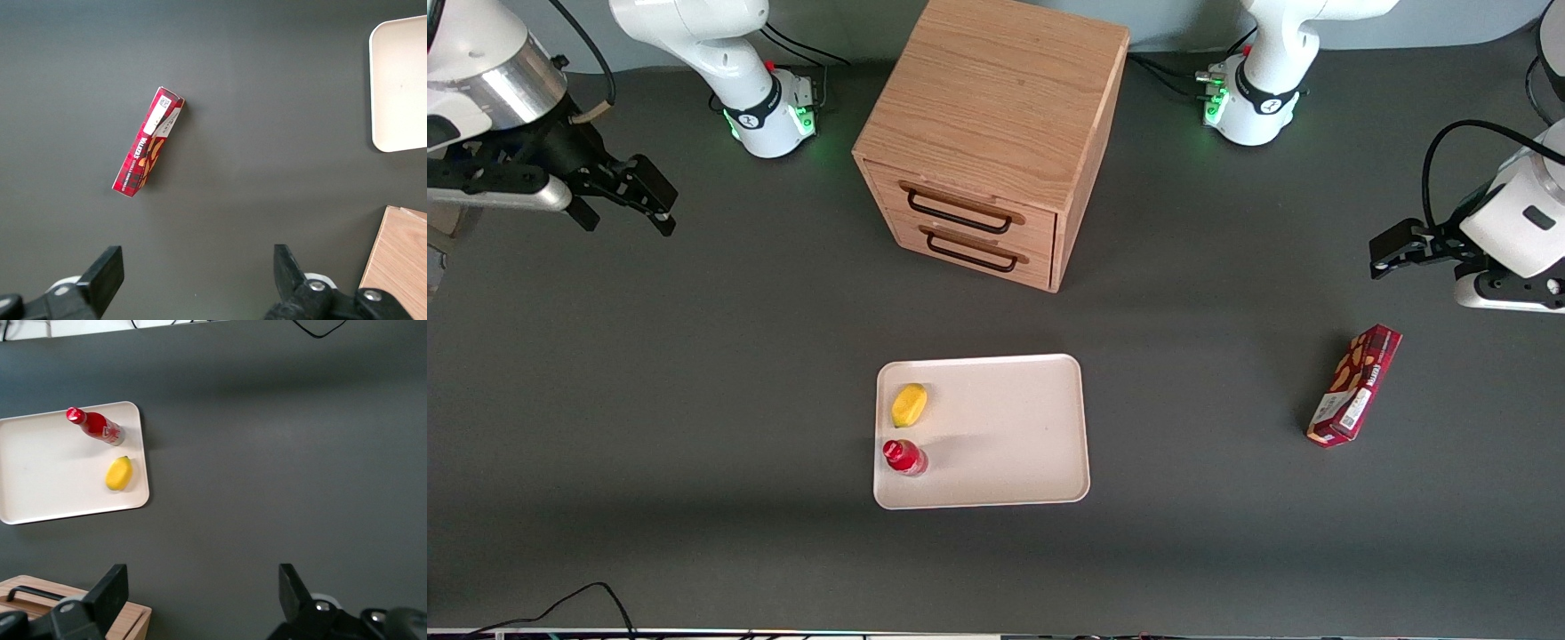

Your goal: Place coke bottle on tray

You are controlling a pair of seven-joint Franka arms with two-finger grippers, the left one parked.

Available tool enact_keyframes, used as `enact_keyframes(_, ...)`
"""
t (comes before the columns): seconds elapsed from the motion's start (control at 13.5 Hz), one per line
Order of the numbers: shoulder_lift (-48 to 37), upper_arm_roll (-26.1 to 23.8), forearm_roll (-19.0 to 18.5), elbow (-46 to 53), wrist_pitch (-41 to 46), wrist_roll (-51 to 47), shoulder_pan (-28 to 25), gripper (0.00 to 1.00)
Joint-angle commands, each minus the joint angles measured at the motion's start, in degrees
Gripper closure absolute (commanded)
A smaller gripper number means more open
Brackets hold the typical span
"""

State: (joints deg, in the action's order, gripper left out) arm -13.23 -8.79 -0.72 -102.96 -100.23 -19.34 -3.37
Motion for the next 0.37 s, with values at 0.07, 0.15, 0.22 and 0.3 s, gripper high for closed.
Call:
enact_keyframes(0.07, 7.1, 0.3, 3.9, 11.0, 4.5, 1.1, 2.3, 0.0)
enact_keyframes(0.15, 9.1, 0.3, 3.8, 14.6, 7.0, 0.9, 2.3, 0.0)
enact_keyframes(0.22, 10.7, 0.4, 3.8, 17.7, 9.0, 0.6, 2.3, 0.0)
enact_keyframes(0.3, 11.4, 0.4, 3.8, 19.3, 9.3, 1.0, 2.3, 0.0)
